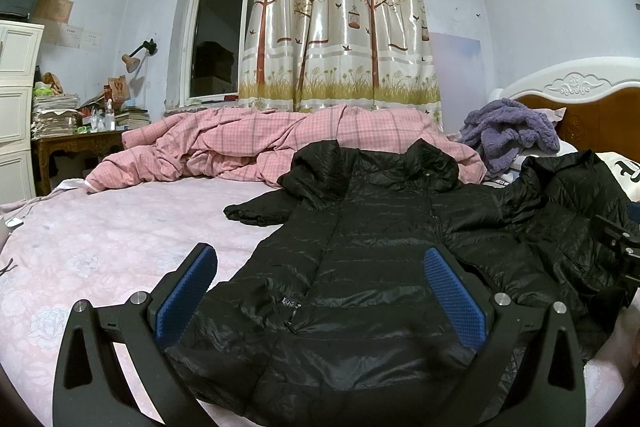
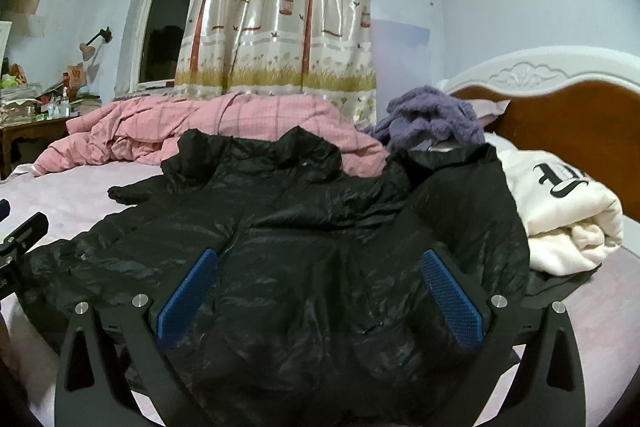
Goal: Fold large clothes
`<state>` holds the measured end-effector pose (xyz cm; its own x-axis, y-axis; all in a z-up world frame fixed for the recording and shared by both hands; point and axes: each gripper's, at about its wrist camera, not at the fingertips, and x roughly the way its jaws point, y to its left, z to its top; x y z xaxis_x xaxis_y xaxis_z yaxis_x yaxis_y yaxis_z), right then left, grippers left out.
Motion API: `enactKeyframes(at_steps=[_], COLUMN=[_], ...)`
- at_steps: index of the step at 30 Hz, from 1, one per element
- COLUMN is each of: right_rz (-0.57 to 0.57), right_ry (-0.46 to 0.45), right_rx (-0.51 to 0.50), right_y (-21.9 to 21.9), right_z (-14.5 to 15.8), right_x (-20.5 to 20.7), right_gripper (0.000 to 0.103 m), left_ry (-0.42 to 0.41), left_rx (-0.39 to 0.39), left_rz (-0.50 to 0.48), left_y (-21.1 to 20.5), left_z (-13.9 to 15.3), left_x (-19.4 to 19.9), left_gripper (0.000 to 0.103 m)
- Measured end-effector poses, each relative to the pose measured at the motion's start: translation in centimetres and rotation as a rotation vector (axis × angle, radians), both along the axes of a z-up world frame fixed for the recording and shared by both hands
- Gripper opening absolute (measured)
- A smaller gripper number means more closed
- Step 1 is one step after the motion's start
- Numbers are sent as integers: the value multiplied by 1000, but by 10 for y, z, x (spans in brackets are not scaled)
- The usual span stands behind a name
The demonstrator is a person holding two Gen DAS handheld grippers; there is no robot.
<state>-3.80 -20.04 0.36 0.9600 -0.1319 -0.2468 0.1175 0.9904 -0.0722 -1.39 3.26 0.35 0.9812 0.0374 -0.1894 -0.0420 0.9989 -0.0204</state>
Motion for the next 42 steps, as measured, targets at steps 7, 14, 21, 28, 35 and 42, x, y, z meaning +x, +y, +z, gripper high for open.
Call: enactKeyframes(at_steps=[7, 14, 21, 28, 35, 42], right_rz=[-36, -44, -9, 30, 30, -3], right_ry=[6, 15, 11, 25, 31, 29], right_rx=[13, -5, 11, 28, 57, 138], right_y=[-4, -4, -6, -5, -8, -25], right_z=[1, 1, 3, 3, 1, 1], right_x=[1, 1, 0, 4, 6, 7], right_gripper=[103, 103, 103, 94, 71, 55], left_ry=[2, 2, 2, 1, 0, 2], left_rx=[1, 0, 2, 1, 4, 1], left_rz=[-1, 0, 0, 0, 2, 3], left_y=[0, 1, 0, 0, 0, 1], left_z=[0, 0, 0, -1, -1, -1], left_x=[0, 0, 0, 0, 0, 0], left_gripper=[103, 103, 103, 103, 103, 103])
